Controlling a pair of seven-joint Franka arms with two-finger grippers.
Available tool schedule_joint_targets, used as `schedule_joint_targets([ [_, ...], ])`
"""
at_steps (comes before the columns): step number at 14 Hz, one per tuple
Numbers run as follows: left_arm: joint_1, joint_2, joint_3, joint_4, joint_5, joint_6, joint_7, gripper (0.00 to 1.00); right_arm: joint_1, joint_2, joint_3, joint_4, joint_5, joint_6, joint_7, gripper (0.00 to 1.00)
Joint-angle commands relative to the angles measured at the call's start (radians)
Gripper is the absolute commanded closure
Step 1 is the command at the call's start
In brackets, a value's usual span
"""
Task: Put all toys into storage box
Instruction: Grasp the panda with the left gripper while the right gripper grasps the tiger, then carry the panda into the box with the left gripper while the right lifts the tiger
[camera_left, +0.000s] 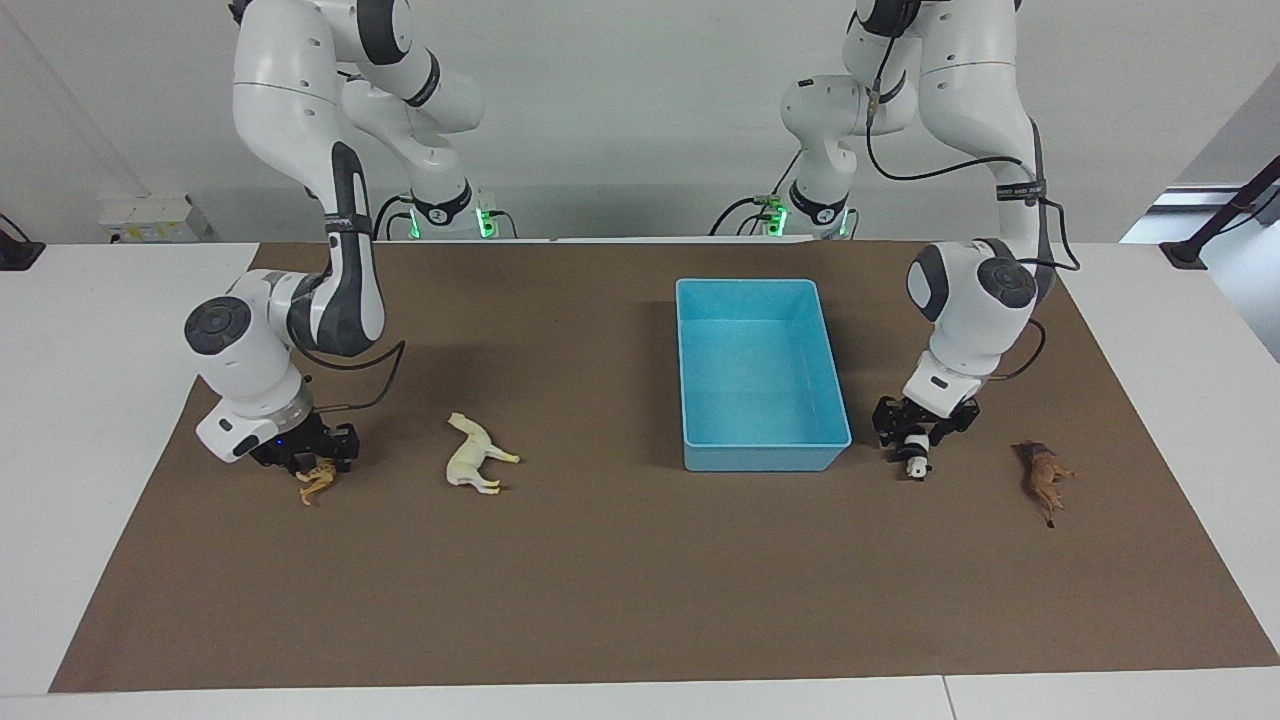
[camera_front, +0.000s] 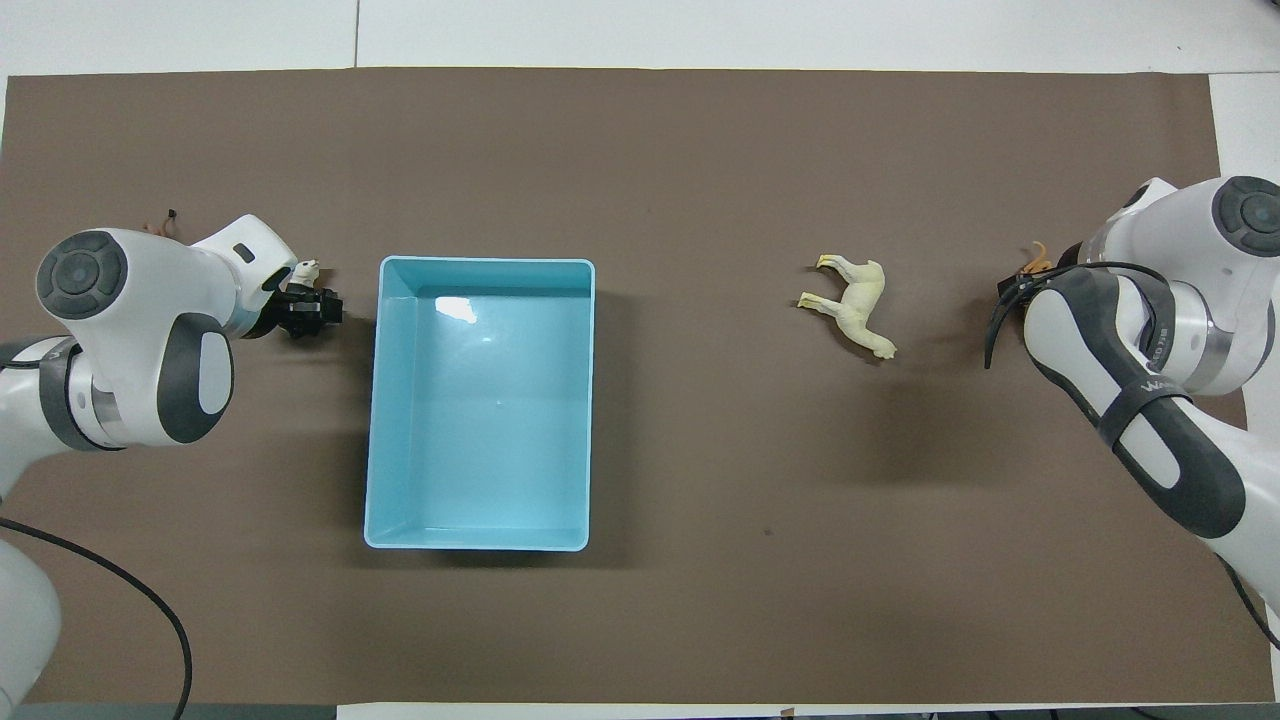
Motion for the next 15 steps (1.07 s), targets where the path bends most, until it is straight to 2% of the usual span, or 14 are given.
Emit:
schedule_joint_targets([
  [1,0.001,0.000,0.002,0.023,-0.002,-0.028,0.019,0.85,-0.024,0.001,0.006,0.009,0.041,-0.023,-0.019,1.00],
  [2,0.001,-0.005,0.002,0.038,-0.002,-0.058,0.017,0.98,-0.023,-0.001,0.006,0.022,0.043,-0.040,-0.020,1.00],
  [4,0.003,-0.012,0.002,0.078,-0.002,-0.109,0.016,1.00,-0.012,-0.013,0.006,0.045,0.043,-0.084,-0.017,1.00],
  [6,0.008,-0.019,0.002,0.161,-0.002,-0.207,0.019,1.00,-0.004,-0.047,0.008,0.087,0.043,-0.171,-0.009,1.00],
  [9,-0.008,-0.040,-0.004,0.355,-0.002,-0.478,0.005,1.00,0.031,-0.099,0.006,0.197,0.030,-0.342,0.009,1.00],
  [12,-0.101,-0.126,-0.010,0.371,-0.004,-0.554,-0.137,1.00,0.033,-0.125,0.006,0.335,0.027,-0.516,0.024,1.00],
  [15,-0.251,-0.190,-0.013,0.350,-0.004,-0.666,-0.320,0.98,0.033,-0.142,0.005,0.444,0.015,-0.679,0.043,1.00],
])
